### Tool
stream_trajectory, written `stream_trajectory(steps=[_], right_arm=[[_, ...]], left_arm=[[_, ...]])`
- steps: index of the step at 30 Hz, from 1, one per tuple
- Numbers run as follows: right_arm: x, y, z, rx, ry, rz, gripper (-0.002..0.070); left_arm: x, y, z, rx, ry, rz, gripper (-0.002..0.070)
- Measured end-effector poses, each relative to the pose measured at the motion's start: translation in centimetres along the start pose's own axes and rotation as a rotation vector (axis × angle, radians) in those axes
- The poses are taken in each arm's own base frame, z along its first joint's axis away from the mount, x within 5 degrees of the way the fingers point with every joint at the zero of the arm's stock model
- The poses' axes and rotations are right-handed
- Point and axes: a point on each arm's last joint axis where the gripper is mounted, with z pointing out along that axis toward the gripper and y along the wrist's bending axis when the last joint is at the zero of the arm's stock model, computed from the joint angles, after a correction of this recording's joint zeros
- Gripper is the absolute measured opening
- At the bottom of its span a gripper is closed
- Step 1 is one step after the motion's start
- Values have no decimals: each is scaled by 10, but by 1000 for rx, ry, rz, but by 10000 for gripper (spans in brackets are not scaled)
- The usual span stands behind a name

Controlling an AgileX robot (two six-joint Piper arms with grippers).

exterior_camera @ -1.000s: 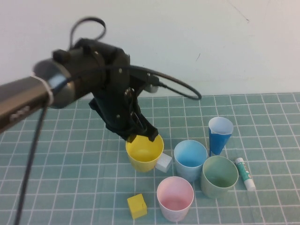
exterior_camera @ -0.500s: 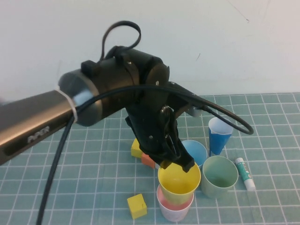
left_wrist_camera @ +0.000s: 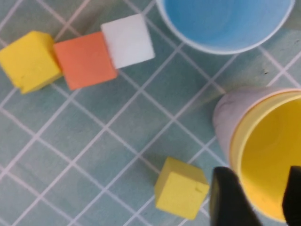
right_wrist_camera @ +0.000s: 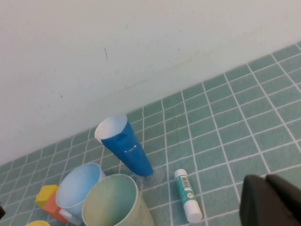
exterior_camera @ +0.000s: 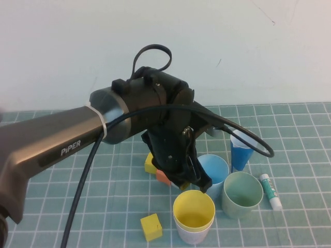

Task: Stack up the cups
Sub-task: Place the yellow cup on the pink cup, then pick up the blue cup

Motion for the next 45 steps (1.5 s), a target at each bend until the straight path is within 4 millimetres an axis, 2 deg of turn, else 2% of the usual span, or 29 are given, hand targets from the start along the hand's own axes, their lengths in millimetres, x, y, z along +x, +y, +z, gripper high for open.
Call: stream_trajectory(steps=[2, 5, 7, 9, 12, 16, 21, 24, 27, 31, 33, 36, 40, 45], right_arm=[[0, 1, 0, -6, 4, 12, -3], [-7, 8, -5, -30, 23, -46, -3], [-21, 17, -12, -56, 6, -132, -3], [-34, 26, -18, -76, 4, -195, -3], [-54, 39, -20, -82, 101, -267, -3], [-78, 52, -9, -91, 299, -397, -3], [-119, 71, 15, -162, 507, -596, -3], [-143, 81, 36, -212, 618, -658, -3], [-159, 87, 58, -268, 709, -707, -3], [-169, 100, 91, -363, 776, -764, -3], [-174, 112, 107, -418, 796, -800, -3], [-176, 130, 128, -482, 850, -861, -3], [-170, 157, 164, -561, 944, -960, -3], [-148, 189, 215, -587, 1047, -1073, -3]], left_arm=[[1, 2, 0, -24, 10, 0, 260], [3, 4, -8, -46, 4, 7, 273], [4, 4, -24, -54, -33, 10, 223], [7, 3, -48, -61, -90, 11, 146], [16, 1, -89, -72, -174, 22, 41], [46, -2, -134, -80, -280, 24, 8], [99, -7, -166, -77, -399, -6, 2], [131, -9, -168, -69, -446, -36, 2], [159, -10, -158, -58, -448, -78, 2], [189, -11, -145, -52, -436, -136, 1], [199, -11, -137, -48, -419, -157, 1], [211, -12, -128, -44, -399, -185, 1], [221, -12, -129, -42, -421, -197, 0], [226, -13, -135, -42, -459, -196, 0]])
